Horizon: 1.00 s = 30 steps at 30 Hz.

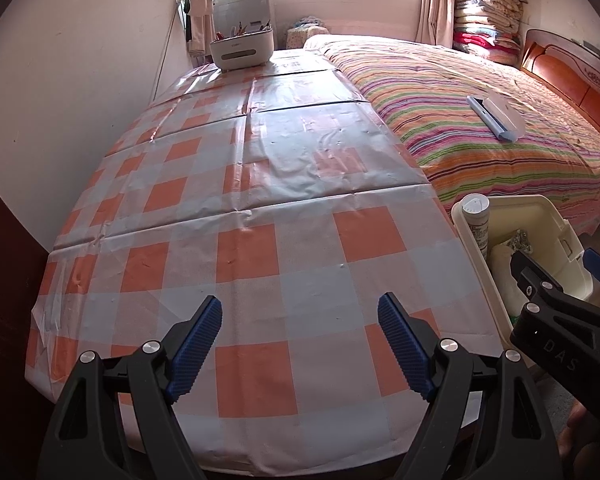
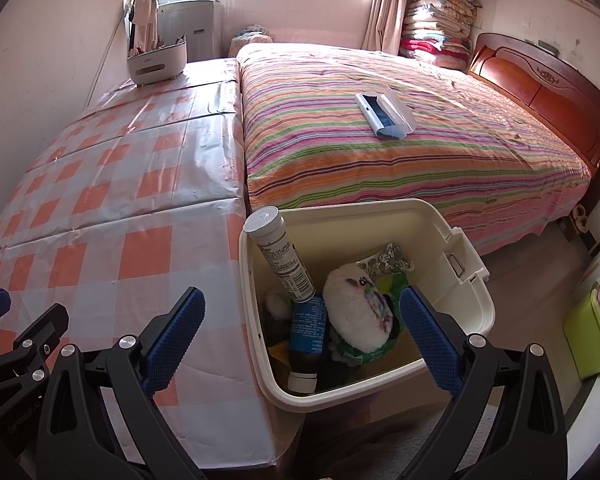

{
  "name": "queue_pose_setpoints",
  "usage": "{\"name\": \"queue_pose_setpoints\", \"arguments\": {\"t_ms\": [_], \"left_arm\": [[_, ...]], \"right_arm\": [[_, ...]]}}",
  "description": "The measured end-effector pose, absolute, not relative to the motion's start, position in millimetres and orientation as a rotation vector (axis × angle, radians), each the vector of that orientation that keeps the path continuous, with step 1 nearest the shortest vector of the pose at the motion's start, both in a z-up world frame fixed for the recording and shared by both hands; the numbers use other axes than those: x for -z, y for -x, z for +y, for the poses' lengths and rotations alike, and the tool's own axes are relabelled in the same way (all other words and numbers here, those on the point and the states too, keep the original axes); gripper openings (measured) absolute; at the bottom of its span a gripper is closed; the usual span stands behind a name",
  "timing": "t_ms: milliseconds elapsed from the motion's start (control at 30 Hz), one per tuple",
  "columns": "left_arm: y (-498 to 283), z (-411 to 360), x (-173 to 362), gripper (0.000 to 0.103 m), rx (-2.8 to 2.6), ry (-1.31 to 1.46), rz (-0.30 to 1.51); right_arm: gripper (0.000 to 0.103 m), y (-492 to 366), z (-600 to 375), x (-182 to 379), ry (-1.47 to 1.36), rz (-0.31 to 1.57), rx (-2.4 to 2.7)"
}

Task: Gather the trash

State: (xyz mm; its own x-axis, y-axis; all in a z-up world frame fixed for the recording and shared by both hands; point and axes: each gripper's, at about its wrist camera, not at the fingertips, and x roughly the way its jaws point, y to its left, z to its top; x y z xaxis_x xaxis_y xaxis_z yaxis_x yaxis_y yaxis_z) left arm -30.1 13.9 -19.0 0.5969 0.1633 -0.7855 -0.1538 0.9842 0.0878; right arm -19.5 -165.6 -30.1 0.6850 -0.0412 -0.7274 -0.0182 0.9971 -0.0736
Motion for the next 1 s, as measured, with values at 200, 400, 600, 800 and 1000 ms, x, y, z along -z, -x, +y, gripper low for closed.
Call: {"name": "queue_pose_setpoints", "arguments": {"t_ms": [200, 400, 600, 800, 1000], "left_arm": [[29.9, 10.6, 18.9, 0.078, -0.177, -0.022, 0.914], [30.5, 6.2, 19.0, 0.078, -0.166, -0.037, 0.913], [31.9, 2.0, 17.7, 0.078, -0.151, -0.048, 0.904], [33.3, -0.7, 16.8, 0.078, -0.127, -0.045, 0.893], [35.4, 1.6, 13.8, 0.078, -0.108, -0.013, 0.866]], "right_arm": [[0.096, 18.6, -167.8, 32.9, 0.072, 0.822, 0.012], [0.096, 18.9, -168.4, 34.7, 0.070, 0.825, 0.009], [0.096, 18.9, -168.5, 35.6, 0.068, 0.823, 0.010], [0.096, 19.6, -169.6, 37.2, 0.068, 0.826, 0.010], [0.096, 20.0, -170.3, 37.4, 0.067, 0.826, 0.012]]}}
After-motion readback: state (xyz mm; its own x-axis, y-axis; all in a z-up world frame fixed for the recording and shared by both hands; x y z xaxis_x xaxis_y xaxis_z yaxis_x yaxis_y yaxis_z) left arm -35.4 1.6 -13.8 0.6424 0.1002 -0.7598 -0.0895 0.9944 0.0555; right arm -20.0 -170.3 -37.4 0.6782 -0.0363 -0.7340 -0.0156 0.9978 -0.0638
